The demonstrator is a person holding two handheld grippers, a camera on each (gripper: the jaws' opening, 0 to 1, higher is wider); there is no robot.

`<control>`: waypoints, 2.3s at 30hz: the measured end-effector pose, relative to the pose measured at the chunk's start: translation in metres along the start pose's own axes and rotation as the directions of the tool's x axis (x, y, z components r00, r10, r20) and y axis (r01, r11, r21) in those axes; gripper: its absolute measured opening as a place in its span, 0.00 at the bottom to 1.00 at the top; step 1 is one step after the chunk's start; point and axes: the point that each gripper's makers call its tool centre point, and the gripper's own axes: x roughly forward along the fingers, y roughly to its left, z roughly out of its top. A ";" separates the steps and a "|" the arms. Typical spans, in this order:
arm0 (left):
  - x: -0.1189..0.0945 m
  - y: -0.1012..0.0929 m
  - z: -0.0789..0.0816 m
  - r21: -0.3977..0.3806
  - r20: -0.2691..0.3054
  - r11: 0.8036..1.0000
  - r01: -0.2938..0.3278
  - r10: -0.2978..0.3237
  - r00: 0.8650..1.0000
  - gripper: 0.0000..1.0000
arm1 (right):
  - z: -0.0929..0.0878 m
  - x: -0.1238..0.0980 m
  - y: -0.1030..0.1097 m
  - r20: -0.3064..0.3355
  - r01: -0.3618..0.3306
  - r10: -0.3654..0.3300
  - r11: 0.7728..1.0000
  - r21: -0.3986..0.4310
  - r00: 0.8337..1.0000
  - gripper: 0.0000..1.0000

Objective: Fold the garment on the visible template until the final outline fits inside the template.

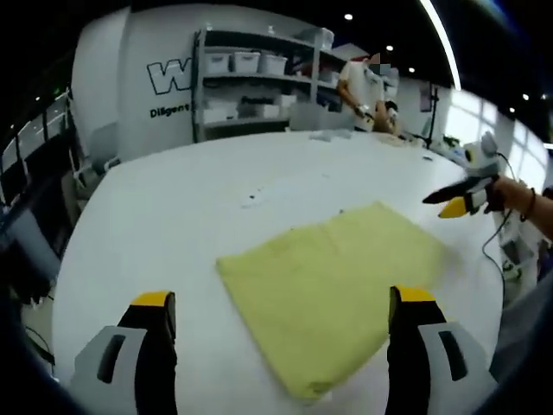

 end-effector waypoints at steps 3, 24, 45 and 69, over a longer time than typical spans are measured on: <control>-0.007 0.000 -0.010 -0.014 -0.023 1.000 -0.003 0.002 1.000 0.99 | -0.006 -0.005 0.004 -0.006 -0.004 0.004 1.000 -0.012 1.000 0.83; -0.025 -0.001 -0.080 -0.199 -0.118 0.980 -0.020 -0.004 0.993 0.53 | -0.060 -0.019 0.006 -0.112 -0.021 0.010 0.995 -0.094 0.994 0.59; -0.015 -0.016 -0.102 -0.234 -0.117 0.972 0.021 -0.050 0.992 0.15 | -0.092 -0.016 -0.016 -0.159 -0.014 -0.016 0.982 -0.187 0.987 0.14; -0.023 -0.024 -0.103 -0.148 -0.123 0.988 0.046 -0.064 0.990 0.00 | -0.096 -0.021 -0.013 -0.189 -0.044 -0.011 0.958 -0.284 0.982 0.00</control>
